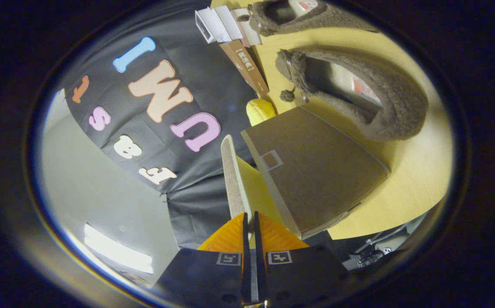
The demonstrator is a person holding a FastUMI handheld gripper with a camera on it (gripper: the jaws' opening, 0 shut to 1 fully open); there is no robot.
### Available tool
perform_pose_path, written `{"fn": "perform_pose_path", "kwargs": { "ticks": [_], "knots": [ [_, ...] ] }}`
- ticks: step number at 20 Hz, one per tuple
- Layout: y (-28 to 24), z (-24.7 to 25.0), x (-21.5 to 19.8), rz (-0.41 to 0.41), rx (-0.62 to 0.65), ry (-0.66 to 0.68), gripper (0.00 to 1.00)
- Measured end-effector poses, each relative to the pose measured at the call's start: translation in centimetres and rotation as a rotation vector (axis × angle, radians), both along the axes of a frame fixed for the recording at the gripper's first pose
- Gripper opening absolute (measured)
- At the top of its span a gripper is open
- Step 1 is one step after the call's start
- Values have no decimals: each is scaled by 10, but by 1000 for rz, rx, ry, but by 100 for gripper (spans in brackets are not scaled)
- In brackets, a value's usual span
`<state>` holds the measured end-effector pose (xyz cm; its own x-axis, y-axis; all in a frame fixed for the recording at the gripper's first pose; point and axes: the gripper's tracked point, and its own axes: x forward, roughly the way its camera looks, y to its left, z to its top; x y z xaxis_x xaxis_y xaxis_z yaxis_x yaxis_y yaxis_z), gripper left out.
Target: Open the storage box then place both shoes into the box .Put the left shoe in first, then the right shoe, with the right side of both shoes facing outward in a uniform manner.
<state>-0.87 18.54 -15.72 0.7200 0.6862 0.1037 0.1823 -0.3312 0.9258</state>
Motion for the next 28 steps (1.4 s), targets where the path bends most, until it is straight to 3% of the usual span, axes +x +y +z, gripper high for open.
{"fn": "perform_pose_path", "kwargs": {
  "ticks": [6, 11, 18, 28],
  "knots": [
    [-6, 24, 3, -36, -70, -96, 6],
    [1, 73, 1, -41, -111, -209, 3],
    [71, 136, -17, 94, -327, -445, 3],
    [177, 142, -19, 305, -327, -493, 6]
  ]
}}
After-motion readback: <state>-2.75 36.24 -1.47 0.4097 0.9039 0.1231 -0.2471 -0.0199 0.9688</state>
